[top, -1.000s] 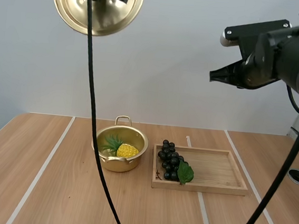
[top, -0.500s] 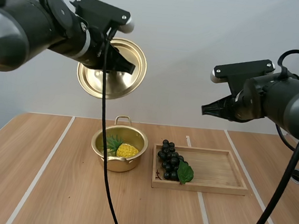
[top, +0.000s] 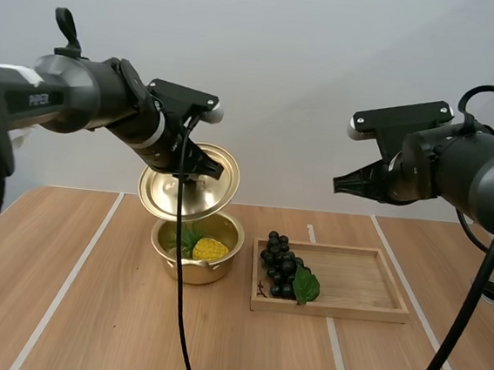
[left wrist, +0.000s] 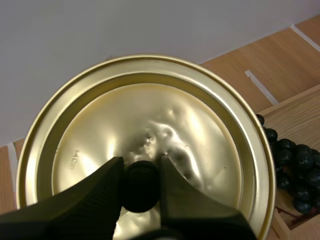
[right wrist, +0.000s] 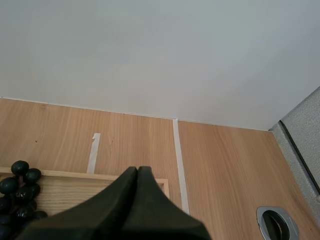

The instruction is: Open the pot, put the pineapple inside, and close it

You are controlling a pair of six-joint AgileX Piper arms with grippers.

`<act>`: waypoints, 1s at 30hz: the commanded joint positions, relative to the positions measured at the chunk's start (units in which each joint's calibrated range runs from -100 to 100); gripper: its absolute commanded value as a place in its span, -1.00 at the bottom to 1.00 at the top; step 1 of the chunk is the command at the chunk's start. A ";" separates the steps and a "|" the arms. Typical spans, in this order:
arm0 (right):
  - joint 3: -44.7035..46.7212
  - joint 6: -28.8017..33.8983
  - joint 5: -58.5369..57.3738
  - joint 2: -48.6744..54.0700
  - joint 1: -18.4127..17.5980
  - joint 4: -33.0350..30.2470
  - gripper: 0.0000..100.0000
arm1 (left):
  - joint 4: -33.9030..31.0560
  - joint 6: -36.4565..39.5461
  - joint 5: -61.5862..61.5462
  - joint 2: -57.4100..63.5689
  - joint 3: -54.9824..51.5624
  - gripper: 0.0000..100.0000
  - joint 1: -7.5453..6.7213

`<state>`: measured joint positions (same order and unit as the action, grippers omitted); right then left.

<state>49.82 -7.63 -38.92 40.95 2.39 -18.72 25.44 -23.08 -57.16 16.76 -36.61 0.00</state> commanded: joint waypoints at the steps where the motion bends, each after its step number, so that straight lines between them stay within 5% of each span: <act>1: 0.17 0.22 -0.25 0.67 0.21 -0.34 -1.00 | 1.26 -0.18 -0.52 -1.76 -0.10 -1.00 -0.02; 30: 0.17 0.22 -0.53 0.67 0.21 -0.34 -1.00 | 4.42 -7.62 -0.48 -15.11 -0.10 -1.00 -0.02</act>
<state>49.82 -7.63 -39.27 40.95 2.39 -18.72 28.58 -30.46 -58.09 2.49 -36.77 0.00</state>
